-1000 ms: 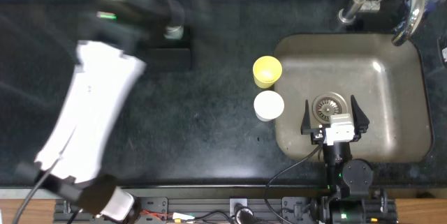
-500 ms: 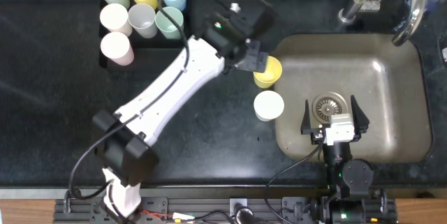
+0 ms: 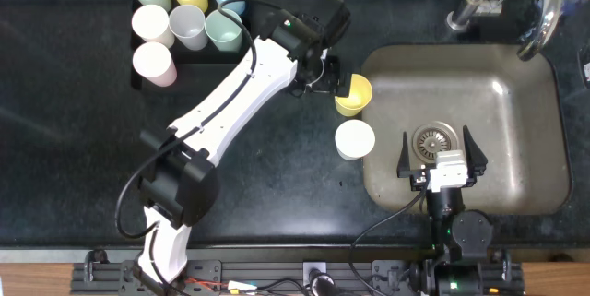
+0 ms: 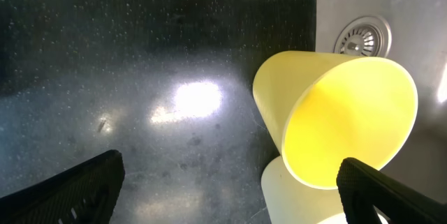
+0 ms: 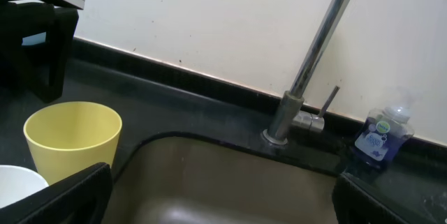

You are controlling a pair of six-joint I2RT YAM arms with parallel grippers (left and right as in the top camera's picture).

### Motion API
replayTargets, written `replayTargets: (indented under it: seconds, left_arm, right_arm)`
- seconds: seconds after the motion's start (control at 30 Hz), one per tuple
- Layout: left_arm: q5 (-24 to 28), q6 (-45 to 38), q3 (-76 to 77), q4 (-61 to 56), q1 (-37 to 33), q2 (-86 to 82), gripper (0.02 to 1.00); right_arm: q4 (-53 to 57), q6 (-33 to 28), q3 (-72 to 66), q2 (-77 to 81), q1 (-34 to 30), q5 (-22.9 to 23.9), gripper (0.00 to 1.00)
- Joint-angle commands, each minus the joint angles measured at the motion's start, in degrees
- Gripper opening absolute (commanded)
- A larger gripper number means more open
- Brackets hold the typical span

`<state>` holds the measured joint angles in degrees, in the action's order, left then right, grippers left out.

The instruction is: Store Cups

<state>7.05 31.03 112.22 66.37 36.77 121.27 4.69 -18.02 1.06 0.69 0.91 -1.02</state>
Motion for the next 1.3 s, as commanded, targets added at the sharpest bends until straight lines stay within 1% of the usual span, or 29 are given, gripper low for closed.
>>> replayTargets:
  seconds: [0.03,0.17,0.5,0.53,0.6,0.7,0.73,0.77,0.8,0.83,0.87,0.97,1.1,1.2,1.3]
  left_arm:
    - [2.6,-1.2,0.5,0.2,0.3,1.1,1.0]
    - [3.8,-1.2,0.5,0.6,0.4,2.1,1.0]
    - [3.2,-1.2,0.2,1.0,0.5,3.3,1.0]
    - [3.2,-1.2,0.2,0.8,0.5,3.7,0.982]
    - [3.1,-1.2,0.2,0.1,0.5,4.6,0.884]
    - [3.2,-1.2,0.2,-0.4,0.5,6.2,0.877]
    - [3.1,-1.2,0.2,-0.6,0.5,6.7,0.836]
    - [2.8,-1.2,0.2,-1.0,0.5,6.8,0.472]
    - [2.8,-1.2,0.2,-1.6,0.5,6.8,0.213]
    - [2.8,-1.2,0.3,-2.3,0.5,6.7,0.071]
    - [2.8,-1.3,0.4,-3.0,0.5,6.5,0.036]
    - [2.3,-2.5,0.7,-4.5,0.4,4.4,0.036]
    - [-2.8,-2.5,2.1,-4.7,-1.6,-1.8,0.036]
    - [-6.6,-2.4,2.2,-3.7,-5.2,-8.8,0.036]
    - [-10.6,1.0,2.2,1.7,-11.8,-15.3,0.036]
  right_arm:
    - [-0.3,0.2,-0.8,-0.4,0.3,0.5,0.998]
    - [-0.3,0.2,-0.8,-0.4,0.3,0.5,0.998]
    - [-0.3,0.2,-0.8,-0.4,0.3,0.5,0.996]
    - [-0.3,0.2,-0.8,-0.4,0.3,0.5,0.998]
    - [-0.3,0.2,-0.8,-0.4,0.3,0.5,0.998]
    - [-0.3,0.2,-0.8,-0.4,0.3,0.5,0.996]
    - [-0.3,0.2,-0.8,-0.4,0.3,0.5,0.998]
    - [-0.3,0.2,-0.8,-0.4,0.3,0.5,0.998]
    - [-0.3,0.2,-0.8,-0.4,0.3,0.5,0.998]
    - [-0.3,0.2,-0.8,-0.4,0.3,0.5,0.998]
    - [-0.3,0.2,-0.8,-0.4,0.3,0.5,1.0]
    - [-0.3,0.2,-0.8,-0.4,0.3,0.5,0.998]
    - [-0.3,0.2,-0.8,-0.4,0.3,0.5,0.998]
    - [-0.3,0.2,-0.8,-0.4,0.3,0.5,0.996]
    - [-0.3,0.2,-0.8,-0.4,0.3,0.5,0.996]
